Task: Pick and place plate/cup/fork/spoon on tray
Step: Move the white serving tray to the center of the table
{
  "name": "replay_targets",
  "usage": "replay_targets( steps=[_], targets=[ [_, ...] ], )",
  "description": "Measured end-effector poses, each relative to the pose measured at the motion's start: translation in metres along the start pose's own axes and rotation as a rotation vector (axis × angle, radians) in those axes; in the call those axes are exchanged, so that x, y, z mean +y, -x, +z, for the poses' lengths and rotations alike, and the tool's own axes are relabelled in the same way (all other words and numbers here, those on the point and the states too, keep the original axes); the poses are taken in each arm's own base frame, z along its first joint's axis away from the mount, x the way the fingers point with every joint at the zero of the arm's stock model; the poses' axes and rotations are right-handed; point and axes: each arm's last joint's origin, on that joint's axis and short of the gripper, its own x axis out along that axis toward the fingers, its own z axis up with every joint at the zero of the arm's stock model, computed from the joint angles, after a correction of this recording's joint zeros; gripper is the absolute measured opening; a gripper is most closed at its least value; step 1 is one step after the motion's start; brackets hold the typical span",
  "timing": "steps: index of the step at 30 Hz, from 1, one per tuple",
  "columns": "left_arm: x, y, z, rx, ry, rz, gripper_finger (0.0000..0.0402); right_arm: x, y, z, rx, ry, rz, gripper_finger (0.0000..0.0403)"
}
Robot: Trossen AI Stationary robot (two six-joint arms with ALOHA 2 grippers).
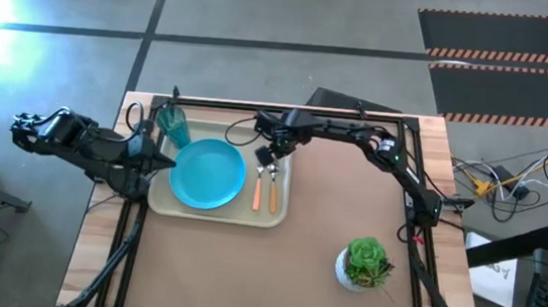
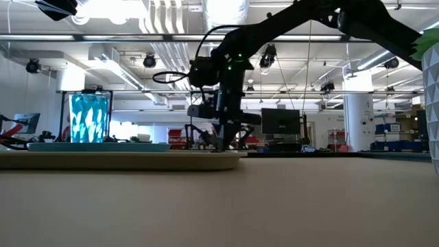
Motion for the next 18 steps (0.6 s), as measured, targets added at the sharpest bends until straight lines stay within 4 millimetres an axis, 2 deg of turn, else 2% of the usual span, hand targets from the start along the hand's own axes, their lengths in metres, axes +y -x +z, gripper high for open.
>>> replay_targets(
  steps=[11,18],
  targets=[
    [0.0,0.0,0.0,0.0,0.0,0.0,0.0,-0.009,-0.019,-0.018,0.111,-0.008,-0.045,0.0008],
    [0.0,0.0,0.0,0.0,0.002,0.0,0.0,-0.015,-0.017,-0.029,0.217,0.027,-0.12,0.0008]
  ],
)
